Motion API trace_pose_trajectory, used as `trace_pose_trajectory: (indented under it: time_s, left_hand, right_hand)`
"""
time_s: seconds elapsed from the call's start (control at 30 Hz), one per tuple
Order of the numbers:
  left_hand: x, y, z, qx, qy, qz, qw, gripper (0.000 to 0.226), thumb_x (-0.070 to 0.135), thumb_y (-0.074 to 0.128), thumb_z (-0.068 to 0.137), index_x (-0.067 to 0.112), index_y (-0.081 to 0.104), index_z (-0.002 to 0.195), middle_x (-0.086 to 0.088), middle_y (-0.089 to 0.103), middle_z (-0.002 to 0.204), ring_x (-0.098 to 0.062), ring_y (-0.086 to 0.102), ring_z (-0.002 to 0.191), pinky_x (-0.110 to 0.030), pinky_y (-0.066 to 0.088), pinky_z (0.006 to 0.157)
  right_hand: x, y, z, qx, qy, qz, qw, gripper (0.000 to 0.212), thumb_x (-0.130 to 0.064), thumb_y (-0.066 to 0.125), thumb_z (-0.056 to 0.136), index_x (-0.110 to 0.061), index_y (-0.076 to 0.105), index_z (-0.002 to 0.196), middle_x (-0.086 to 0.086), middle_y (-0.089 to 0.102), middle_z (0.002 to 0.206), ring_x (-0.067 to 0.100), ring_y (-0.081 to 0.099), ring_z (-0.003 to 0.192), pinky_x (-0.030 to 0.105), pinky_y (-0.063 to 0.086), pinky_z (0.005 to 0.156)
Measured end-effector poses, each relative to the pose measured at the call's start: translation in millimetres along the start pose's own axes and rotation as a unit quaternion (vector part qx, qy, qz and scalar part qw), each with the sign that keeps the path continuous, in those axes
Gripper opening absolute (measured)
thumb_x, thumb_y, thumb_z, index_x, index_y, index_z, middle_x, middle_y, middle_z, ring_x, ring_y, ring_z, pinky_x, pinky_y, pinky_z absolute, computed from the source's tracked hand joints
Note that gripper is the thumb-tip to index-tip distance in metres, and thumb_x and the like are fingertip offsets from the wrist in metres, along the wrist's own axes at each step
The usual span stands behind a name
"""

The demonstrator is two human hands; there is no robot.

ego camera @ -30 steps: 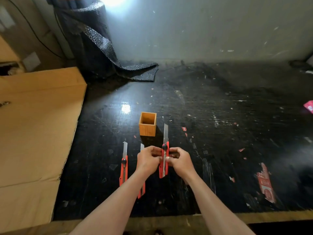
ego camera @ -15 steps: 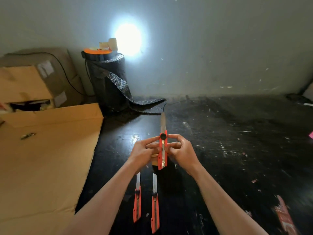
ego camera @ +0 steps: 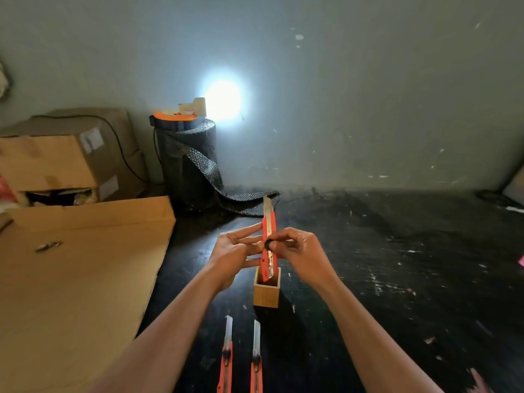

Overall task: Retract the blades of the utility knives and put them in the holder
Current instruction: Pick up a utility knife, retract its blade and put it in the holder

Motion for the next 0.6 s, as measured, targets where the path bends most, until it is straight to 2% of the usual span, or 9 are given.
trace_pose_trajectory:
  time_s: [0.1, 0.2, 0.3, 0.37, 0.43, 0.53, 0.6]
  left_hand:
    - [9, -1, 0, 0.008, 0.003, -0.009, 1.0, 0.045, -0.009, 0.063, 0.095, 0.015, 0.069, 0.132, -0.005, 0.083, 0.102, -0.02, 0.081, 0.091, -0.035, 0.066, 0.071]
    - [16, -3, 0, 0.021, 0.016, 0.001, 1.0, 0.042, -0.008, 0.065, 0.094, 0.014, 0.069, 0.13, 0.006, 0.084, 0.085, -0.014, 0.082, 0.08, -0.029, 0.065, 0.062]
    - [18, -3, 0, 0.032, 0.024, 0.009, 0.999, 0.043, -0.008, 0.066, 0.094, 0.012, 0.068, 0.132, 0.006, 0.083, 0.086, -0.016, 0.082, 0.08, -0.029, 0.064, 0.061]
    - [17, -3, 0, 0.04, 0.029, 0.01, 0.999, 0.044, -0.008, 0.067, 0.093, 0.012, 0.068, 0.133, 0.004, 0.083, 0.089, -0.017, 0.082, 0.081, -0.03, 0.065, 0.062]
    - [17, -2, -1, 0.045, 0.035, 0.013, 0.998, 0.045, -0.008, 0.067, 0.094, 0.012, 0.068, 0.134, 0.003, 0.082, 0.093, -0.016, 0.082, 0.081, -0.03, 0.065, 0.062]
    - [18, 1, -4, 0.045, 0.041, 0.019, 0.998, 0.045, -0.009, 0.065, 0.095, 0.014, 0.067, 0.134, 0.005, 0.081, 0.093, -0.015, 0.082, 0.079, -0.029, 0.064, 0.061]
    - [18, 3, -4, 0.044, 0.042, 0.02, 0.998, 0.046, -0.01, 0.064, 0.095, 0.014, 0.067, 0.134, 0.004, 0.081, 0.094, -0.015, 0.082, 0.08, -0.03, 0.065, 0.062]
  right_hand:
    - [2, 4, -8, -0.009, 0.004, 0.021, 1.0, 0.014, -0.01, 0.071, 0.094, -0.021, 0.077, 0.101, 0.001, 0.078, 0.107, 0.017, 0.076, 0.1, 0.043, 0.061, 0.096]
    - [6, 11, -13, -0.013, 0.013, 0.014, 1.0, 0.018, -0.014, 0.073, 0.094, -0.031, 0.075, 0.097, -0.004, 0.078, 0.107, 0.015, 0.073, 0.104, 0.043, 0.059, 0.099]
    - [6, 14, -16, -0.01, 0.012, -0.012, 1.0, 0.019, -0.016, 0.073, 0.094, -0.03, 0.073, 0.108, -0.013, 0.075, 0.108, 0.007, 0.071, 0.103, 0.034, 0.057, 0.1]
    - [3, 15, -18, -0.019, 0.0, -0.046, 0.999, 0.027, -0.014, 0.072, 0.094, -0.027, 0.072, 0.118, -0.019, 0.07, 0.108, -0.002, 0.066, 0.099, 0.019, 0.051, 0.093]
    - [0, 16, -19, -0.018, -0.005, -0.07, 0.997, 0.026, -0.015, 0.073, 0.094, -0.027, 0.071, 0.118, -0.022, 0.067, 0.105, -0.006, 0.063, 0.096, 0.01, 0.046, 0.082]
    - [-1, 18, -19, 0.014, 0.009, -0.078, 0.997, 0.022, -0.023, 0.078, 0.089, -0.026, 0.065, 0.106, -0.026, 0.065, 0.092, -0.008, 0.063, 0.088, 0.009, 0.044, 0.072]
    - [-1, 19, -20, 0.021, 0.014, -0.067, 0.997, 0.026, -0.026, 0.08, 0.088, -0.028, 0.063, 0.108, -0.025, 0.066, 0.091, -0.008, 0.063, 0.088, 0.01, 0.046, 0.073]
Point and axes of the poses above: each hand's wrist, its own z-axis towards the middle knuckle, its own y-axis out of the palm, x = y × z, the point moved 1 cm from there along z, towards the middle knuckle
